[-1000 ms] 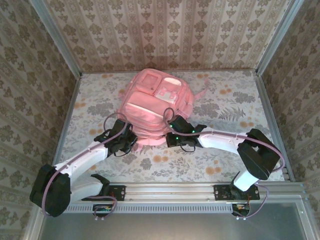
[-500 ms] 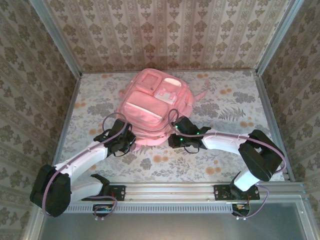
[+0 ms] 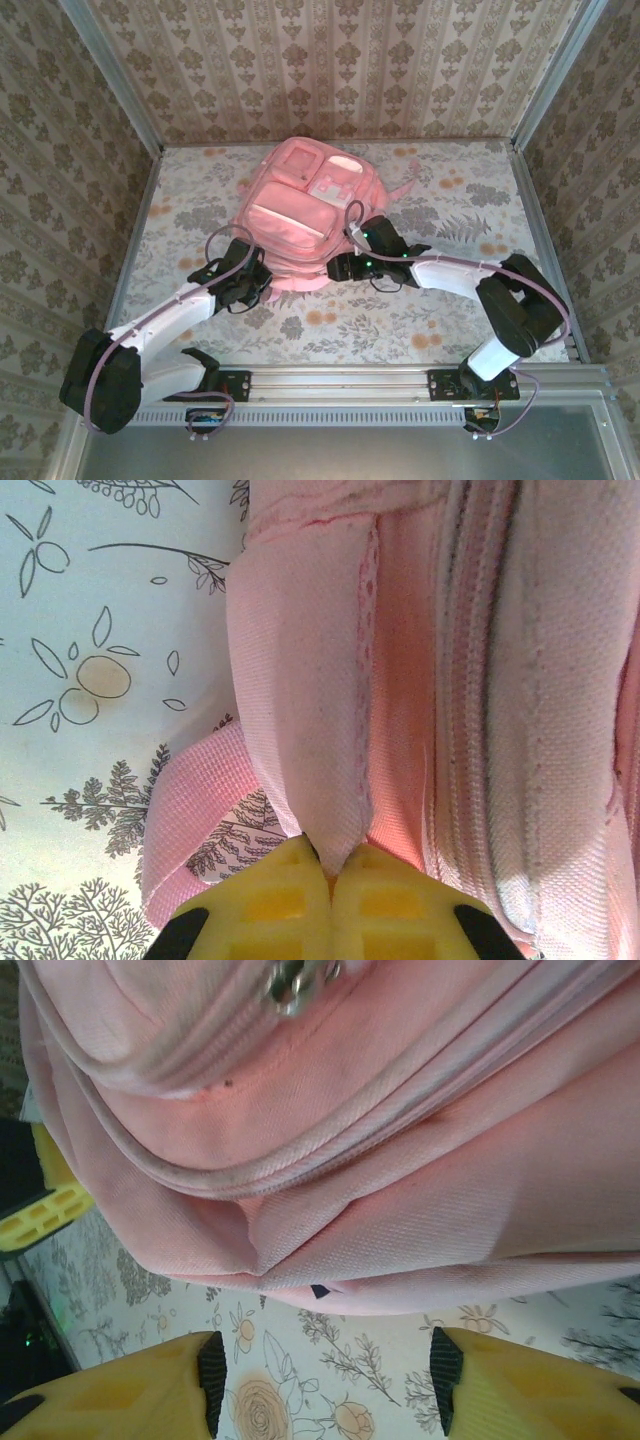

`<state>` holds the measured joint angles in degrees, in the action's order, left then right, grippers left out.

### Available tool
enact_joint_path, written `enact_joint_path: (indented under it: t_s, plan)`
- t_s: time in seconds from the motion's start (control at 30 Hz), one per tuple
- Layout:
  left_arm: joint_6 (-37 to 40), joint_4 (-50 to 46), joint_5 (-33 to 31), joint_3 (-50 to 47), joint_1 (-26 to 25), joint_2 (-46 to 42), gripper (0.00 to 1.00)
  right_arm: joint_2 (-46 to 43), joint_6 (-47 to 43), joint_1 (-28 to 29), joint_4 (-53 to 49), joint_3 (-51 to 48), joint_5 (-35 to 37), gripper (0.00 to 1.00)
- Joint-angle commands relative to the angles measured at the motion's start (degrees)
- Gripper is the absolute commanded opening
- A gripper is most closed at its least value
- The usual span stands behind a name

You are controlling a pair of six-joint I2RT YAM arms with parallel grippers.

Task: Pack the student bag

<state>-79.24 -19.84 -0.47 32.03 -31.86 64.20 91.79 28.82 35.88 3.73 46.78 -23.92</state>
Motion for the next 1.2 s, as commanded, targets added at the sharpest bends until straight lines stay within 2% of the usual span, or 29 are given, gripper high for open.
enact_joint_path:
  t_s: [0.0,0.43,0.67,0.83,1.0,1.17]
  plan:
    - [1.76,-1.53,-1.04,1.61,-0.14,-0.84,0.00,2.53,-2.98,-0.10,2.33,2.26,-5.23,0.57]
    - [1.81,0.27,0.20,1.48,-0.22,1.07,0.00,6.63,-3.58,-0.19,8.40,3.11,-8.66,0.55]
    - [1.81,0.46,0.29,1.29,-0.31,1.41,0.00,8.40,-3.30,0.54,9.55,2.60,-9.98,0.45]
    - [1.64,0.76,0.47,1.28,-0.40,1.87,0.00,9.19,-3.32,0.77,9.37,2.26,-8.55,0.32]
    - [1.50,0.79,0.47,1.36,-0.65,2.07,0.00,10.08,-3.16,0.86,9.37,2.52,-7.60,0.24]
    - [1.46,0.69,0.41,1.36,-0.84,2.15,0.00,10.43,-3.27,1.37,8.99,2.95,-6.21,0.22]
